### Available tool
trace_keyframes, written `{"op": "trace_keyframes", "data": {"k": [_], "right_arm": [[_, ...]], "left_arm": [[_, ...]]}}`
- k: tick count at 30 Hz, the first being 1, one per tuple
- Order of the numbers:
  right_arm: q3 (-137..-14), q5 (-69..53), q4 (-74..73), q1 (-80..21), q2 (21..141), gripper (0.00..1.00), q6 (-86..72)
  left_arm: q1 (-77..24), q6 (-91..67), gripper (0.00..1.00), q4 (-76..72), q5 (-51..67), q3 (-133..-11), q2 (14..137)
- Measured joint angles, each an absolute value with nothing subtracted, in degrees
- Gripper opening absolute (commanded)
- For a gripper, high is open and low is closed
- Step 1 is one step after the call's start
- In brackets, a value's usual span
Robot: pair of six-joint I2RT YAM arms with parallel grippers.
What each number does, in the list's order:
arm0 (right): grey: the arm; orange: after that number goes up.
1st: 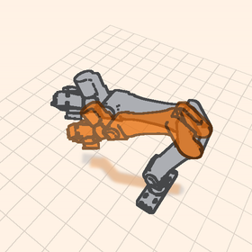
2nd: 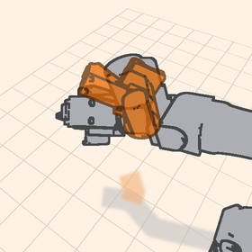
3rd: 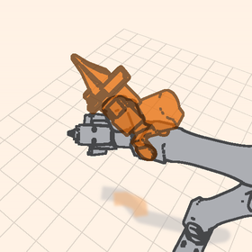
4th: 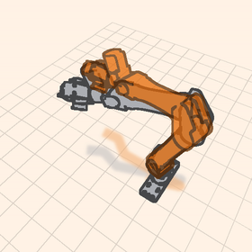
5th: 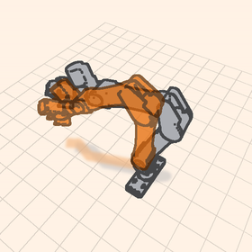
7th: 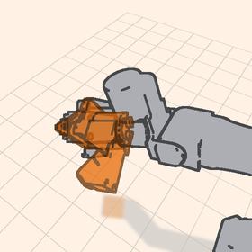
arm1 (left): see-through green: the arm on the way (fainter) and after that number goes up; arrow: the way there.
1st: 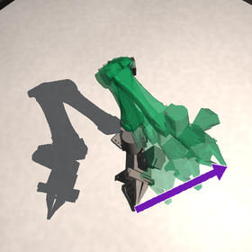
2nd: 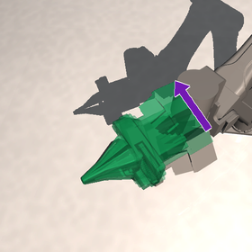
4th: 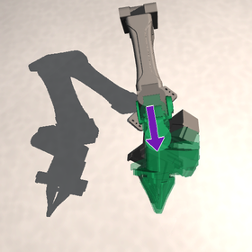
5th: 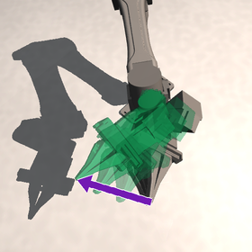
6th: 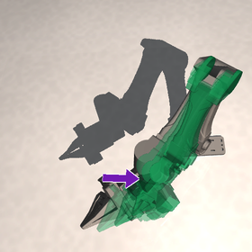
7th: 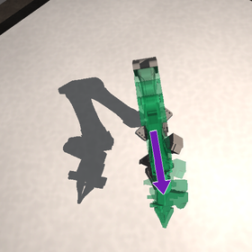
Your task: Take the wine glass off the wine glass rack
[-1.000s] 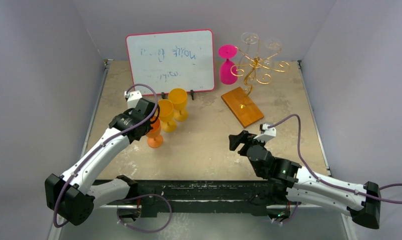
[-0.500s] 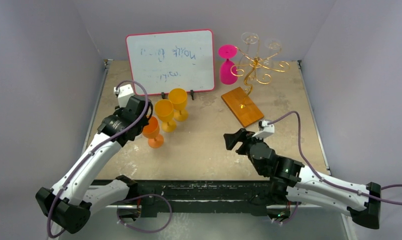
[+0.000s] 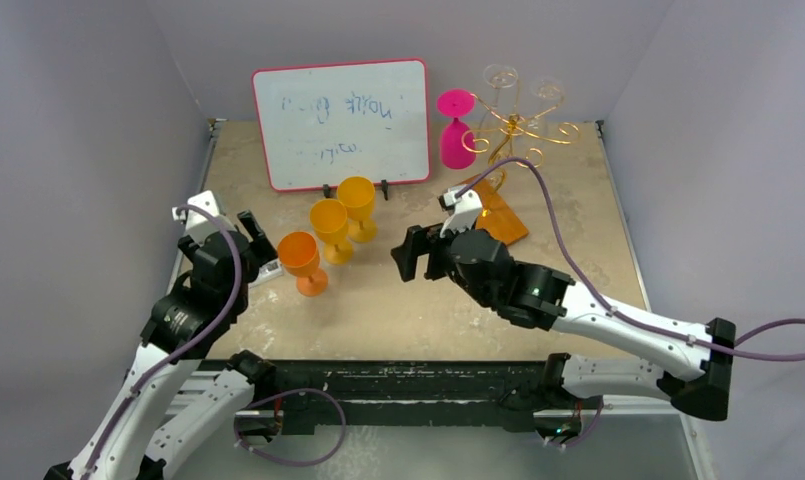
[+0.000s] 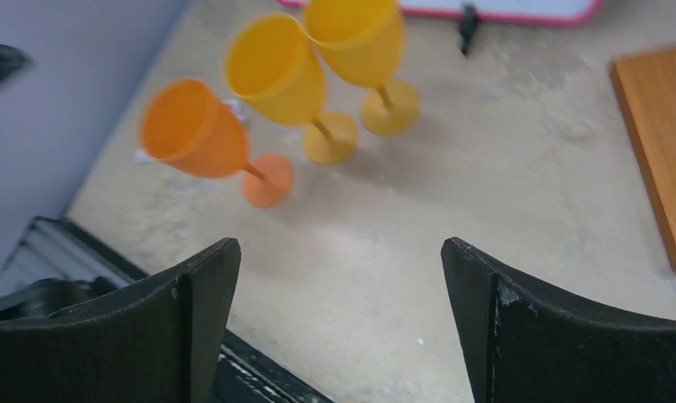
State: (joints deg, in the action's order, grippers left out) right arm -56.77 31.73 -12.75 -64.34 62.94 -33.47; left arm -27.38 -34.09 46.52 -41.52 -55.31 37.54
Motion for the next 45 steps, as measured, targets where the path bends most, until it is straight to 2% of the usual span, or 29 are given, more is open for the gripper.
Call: {"op": "trace_keyframes", "data": {"k": [4,7,13,17,21,27,32,36,45], "right_arm": [[-60.73,24.99,-8.54,-64.34,60.51,0.95,-26.65],[-67.9,23.22,-10.76,-64.34,63.16,0.99,-23.75],[-83.46,29.76,-14.55,-62.54,74.76,1.0,-18.65],[-90.8,26.22,-14.02,-53.08,79.33,1.0,-14.92],[-100.2,24.32,-14.55,-44.18,83.83,1.0,-13.06],[-115.63,22.13,-18.37,-38.0,92.82,0.99,-12.19],[-116.9,17.61,-22.02,-32.53,96.38,0.92,-14.41],[-111.98,13.28,-21.54,-29.34,95.46,0.87,-17.65],[-107.5,7.73,-19.07,-26.13,94.43,0.83,-21.04]], "left_arm": [[-27.38,-33.08,0.74,45.01,-42.41,-52.77,34.57],[-27.38,-33.19,0.75,43.77,-43.48,-51.05,34.26],[-27.38,-33.41,0.75,43.22,-44.42,-47.97,35.0],[-27.38,-33.43,0.77,42.87,-45.1,-47.97,35.77],[-27.38,-33.39,0.83,42.85,-45.3,-47.97,35.77],[-27.38,-33.34,0.85,41.3,-45.34,-46.98,33.63],[-27.38,-33.36,0.86,40.86,-45.63,-46.98,33.58],[-27.38,-33.65,0.86,40.99,-46.59,-46.98,33.85],[-27.38,-35.38,0.87,41.3,-50.87,-46.98,30.28]]}}
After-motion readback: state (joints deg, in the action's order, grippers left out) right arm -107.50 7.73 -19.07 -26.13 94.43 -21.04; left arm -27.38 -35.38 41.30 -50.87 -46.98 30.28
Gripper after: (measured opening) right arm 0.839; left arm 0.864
